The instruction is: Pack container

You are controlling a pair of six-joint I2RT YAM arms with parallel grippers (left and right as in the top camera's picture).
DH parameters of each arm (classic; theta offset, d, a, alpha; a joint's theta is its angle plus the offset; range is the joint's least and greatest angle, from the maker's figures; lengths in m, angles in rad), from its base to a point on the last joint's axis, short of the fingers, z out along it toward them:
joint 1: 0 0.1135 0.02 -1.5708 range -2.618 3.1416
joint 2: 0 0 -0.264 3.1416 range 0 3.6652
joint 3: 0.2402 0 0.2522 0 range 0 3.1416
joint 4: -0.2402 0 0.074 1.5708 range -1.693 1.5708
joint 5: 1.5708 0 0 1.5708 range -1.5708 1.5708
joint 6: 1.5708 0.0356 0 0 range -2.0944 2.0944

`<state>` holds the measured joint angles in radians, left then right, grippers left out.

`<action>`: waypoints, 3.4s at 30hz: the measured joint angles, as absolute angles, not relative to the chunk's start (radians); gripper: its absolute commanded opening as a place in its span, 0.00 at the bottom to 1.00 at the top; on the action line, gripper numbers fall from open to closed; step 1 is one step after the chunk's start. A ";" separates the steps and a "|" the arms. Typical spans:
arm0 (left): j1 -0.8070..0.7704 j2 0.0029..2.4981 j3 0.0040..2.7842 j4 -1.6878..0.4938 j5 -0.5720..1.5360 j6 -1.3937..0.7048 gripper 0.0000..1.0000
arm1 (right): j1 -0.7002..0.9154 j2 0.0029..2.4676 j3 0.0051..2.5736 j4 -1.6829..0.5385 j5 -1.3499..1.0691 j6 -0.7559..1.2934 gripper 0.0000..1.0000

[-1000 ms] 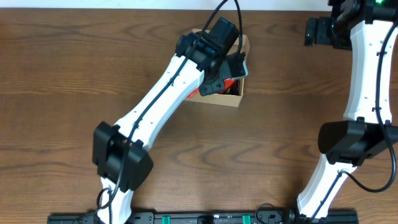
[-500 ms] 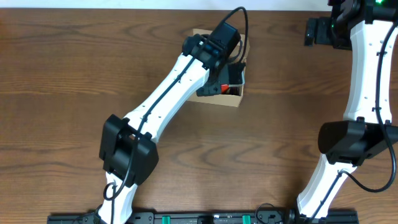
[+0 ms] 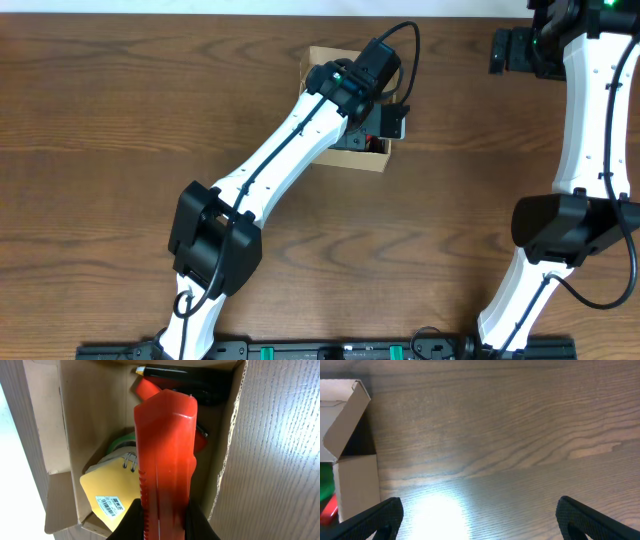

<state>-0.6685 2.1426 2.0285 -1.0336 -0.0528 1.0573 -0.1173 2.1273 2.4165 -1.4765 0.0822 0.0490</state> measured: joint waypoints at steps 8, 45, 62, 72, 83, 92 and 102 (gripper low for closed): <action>-0.669 2.188 2.028 -1.034 -0.053 1.086 0.06 | -0.117 2.127 2.416 -1.477 0.082 0.049 0.99; -0.670 2.181 2.084 -0.960 -0.269 0.738 0.63 | -0.117 2.127 2.416 -1.477 0.082 0.049 0.99; -0.395 1.882 2.318 -1.377 -0.292 0.126 0.48 | -0.117 2.127 2.416 -1.417 0.075 0.049 0.99; -0.108 1.914 2.317 -1.418 0.082 0.009 0.23 | -0.117 2.127 2.416 -1.371 -0.146 0.101 0.36; -0.079 2.113 2.318 -1.405 0.297 0.024 0.06 | -0.081 2.131 2.245 -1.303 -0.268 0.172 0.01; 0.005 2.326 2.317 -1.372 0.651 0.114 0.06 | -0.091 2.139 2.005 -1.111 -0.469 0.210 0.01; 0.126 2.460 2.317 -1.363 1.002 0.172 0.06 | -0.165 2.248 1.921 -0.955 -0.819 0.356 0.01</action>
